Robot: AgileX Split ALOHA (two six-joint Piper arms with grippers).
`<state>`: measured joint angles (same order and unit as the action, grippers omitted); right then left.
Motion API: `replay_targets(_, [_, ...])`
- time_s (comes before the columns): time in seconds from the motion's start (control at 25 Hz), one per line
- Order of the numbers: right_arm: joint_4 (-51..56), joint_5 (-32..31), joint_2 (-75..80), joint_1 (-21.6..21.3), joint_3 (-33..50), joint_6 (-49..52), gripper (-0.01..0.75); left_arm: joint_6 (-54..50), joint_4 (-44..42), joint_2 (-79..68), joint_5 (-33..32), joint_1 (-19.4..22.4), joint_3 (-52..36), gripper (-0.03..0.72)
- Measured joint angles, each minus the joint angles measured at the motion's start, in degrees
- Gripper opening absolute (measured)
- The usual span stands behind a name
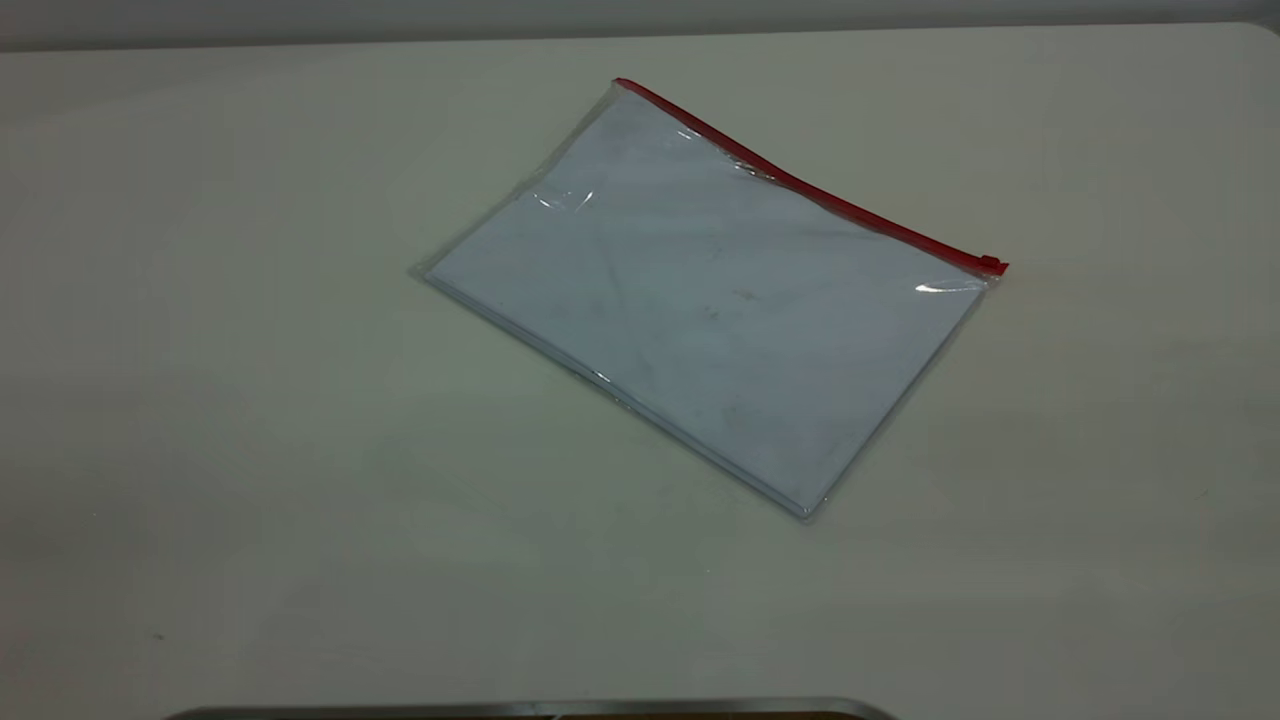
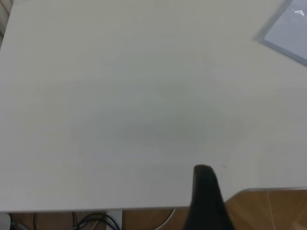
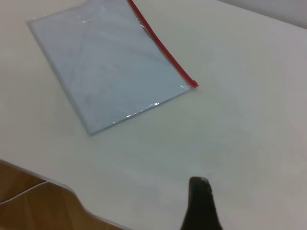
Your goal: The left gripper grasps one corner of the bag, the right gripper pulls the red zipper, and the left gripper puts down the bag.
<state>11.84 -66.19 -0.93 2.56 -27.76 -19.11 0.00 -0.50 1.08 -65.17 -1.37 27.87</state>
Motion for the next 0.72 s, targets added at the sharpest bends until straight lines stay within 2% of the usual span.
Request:
replay_targets(0.2, [0.0,0.1,0.0,-2.0,0.0,0.0,0.585,0.0,0.0,0.0,0.0,0.0,0.0,0.586])
replay_targets(0.44, [-0.8,0.2,0.0,-2.2,0.0,0.5,0.585,0.4,0.0,0.0,0.0,0.0,0.0,0.586])
replay_targets(0.72, [-9.2,1.0,0.0,-2.2,0.1,12.5,0.585,0.4,0.0,0.0,0.0,0.0,0.0,0.586])
